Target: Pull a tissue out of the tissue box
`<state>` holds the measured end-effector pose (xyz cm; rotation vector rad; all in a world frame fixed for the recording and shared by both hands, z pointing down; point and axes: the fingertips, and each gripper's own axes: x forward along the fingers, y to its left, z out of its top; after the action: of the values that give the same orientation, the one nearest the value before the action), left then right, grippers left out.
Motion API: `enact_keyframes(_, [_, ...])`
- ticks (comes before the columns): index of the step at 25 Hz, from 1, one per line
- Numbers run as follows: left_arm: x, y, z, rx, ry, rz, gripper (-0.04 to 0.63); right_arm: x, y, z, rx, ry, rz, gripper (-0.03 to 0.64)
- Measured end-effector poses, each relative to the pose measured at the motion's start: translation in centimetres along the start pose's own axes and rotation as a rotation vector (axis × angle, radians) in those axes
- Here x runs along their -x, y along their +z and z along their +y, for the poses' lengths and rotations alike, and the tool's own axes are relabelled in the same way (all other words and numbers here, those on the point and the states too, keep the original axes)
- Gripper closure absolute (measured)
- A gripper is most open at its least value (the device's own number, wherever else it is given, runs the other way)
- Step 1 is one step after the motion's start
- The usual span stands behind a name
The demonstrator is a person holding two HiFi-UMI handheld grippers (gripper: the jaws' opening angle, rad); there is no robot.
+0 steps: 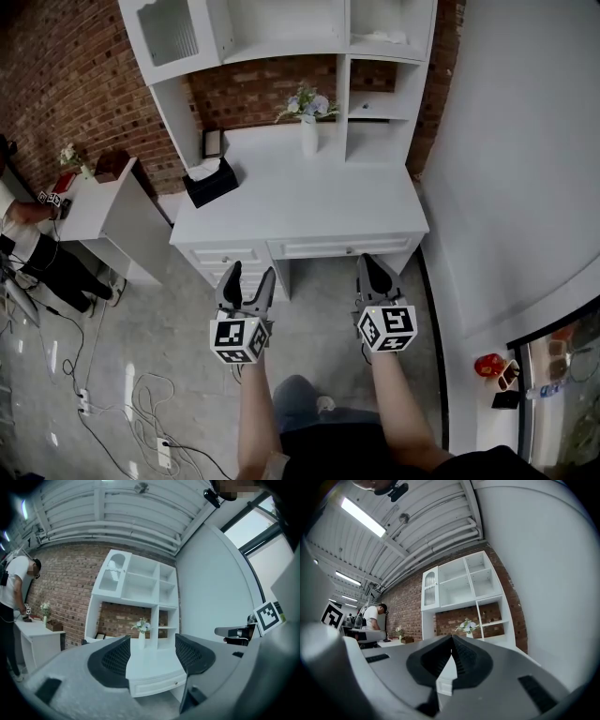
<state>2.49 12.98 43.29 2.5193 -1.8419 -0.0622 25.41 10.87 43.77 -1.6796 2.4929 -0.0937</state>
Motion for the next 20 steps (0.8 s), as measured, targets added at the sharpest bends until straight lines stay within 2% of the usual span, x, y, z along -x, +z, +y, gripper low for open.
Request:
enact_keyframes(12, [-3.5, 1.8, 3.7, -0.003, 0.044, -0.056, 0.325, -5.9, 1.3, 0.6, 0.041, 0.059, -0.027, 0.617])
enact_keyframes(20, [-8.3, 2.1, 9.7, -0.011, 0.070, -0.073, 0.325, -13.0, -0.4, 1.4, 0.042, 0.078, -0.018, 0.617])
